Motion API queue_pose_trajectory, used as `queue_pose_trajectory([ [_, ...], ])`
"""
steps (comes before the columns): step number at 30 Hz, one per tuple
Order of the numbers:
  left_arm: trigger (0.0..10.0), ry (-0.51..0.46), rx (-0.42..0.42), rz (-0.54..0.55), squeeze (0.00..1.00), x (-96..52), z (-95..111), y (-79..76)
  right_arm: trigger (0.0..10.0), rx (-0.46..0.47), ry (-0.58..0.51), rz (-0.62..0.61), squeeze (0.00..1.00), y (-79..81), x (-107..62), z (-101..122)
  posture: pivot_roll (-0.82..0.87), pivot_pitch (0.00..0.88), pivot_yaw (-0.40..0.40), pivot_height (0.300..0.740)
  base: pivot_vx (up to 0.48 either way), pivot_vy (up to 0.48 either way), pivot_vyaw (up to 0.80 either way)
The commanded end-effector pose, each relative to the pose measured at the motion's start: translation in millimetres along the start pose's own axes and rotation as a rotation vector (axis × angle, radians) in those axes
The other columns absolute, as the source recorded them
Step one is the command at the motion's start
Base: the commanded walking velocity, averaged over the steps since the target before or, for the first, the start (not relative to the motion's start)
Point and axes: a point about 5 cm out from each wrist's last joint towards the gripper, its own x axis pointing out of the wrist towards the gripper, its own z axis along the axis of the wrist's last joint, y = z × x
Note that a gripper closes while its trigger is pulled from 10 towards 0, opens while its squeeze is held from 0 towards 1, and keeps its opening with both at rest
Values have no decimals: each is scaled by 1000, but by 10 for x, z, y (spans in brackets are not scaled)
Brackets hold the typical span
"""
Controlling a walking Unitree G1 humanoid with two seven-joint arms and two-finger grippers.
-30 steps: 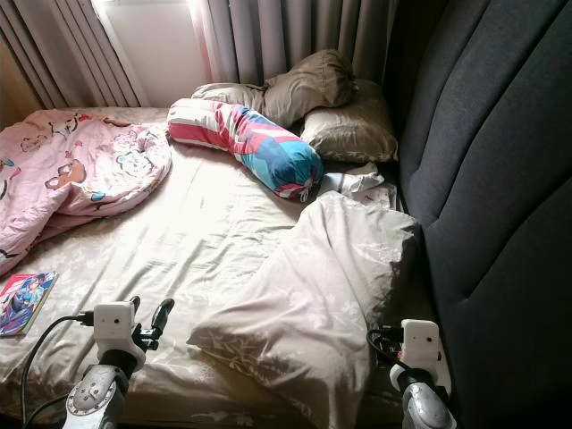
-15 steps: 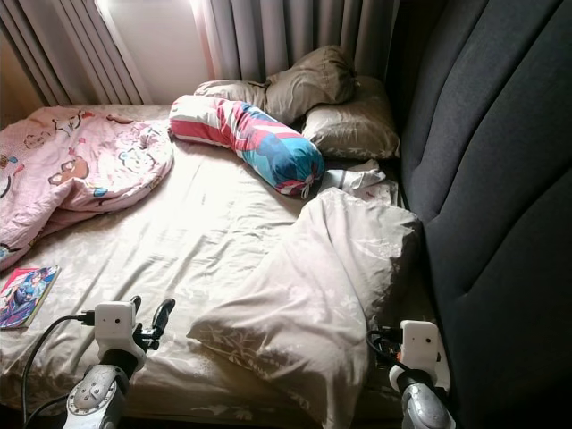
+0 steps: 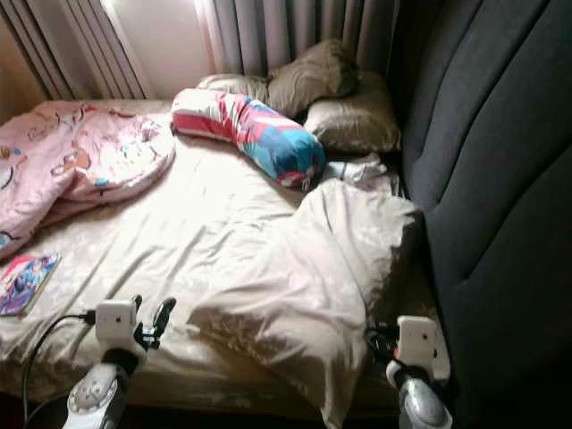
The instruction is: Clean up the room
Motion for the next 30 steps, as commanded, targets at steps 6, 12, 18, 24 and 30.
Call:
queue_pose_trajectory([
  [6, 10000, 2, -6, 2, 0, 22, 20, 11, 10000, -1, 10, 8, 0, 39, 4, -16, -112, 28, 29, 661, 0, 0, 0],
  [12, 10000, 2, -7, 3, 0, 32, 27, 12, 10000, 0, 14, 11, 0, 56, 3, -25, -111, 29, 30, 661, 0, 0, 0],
  [18, 10000, 0, -11, 7, 0, 35, 36, 27, 10000, 3, 19, 24, 0, 112, 9, -34, -107, 31, 32, 661, 0, 0, 0],
  [24, 10000, 4, -8, 7, 0, 40, 41, 39, 10000, 8, 23, 27, 0, 137, 8, -44, -99, 33, 35, 661, 0, 0, 0],
  [30, 10000, 3, -15, 7, 0, 39, 42, 34, 10000, 8, 25, 27, 0, 134, 12, -41, -97, 33, 31, 661, 0, 0, 0],
])
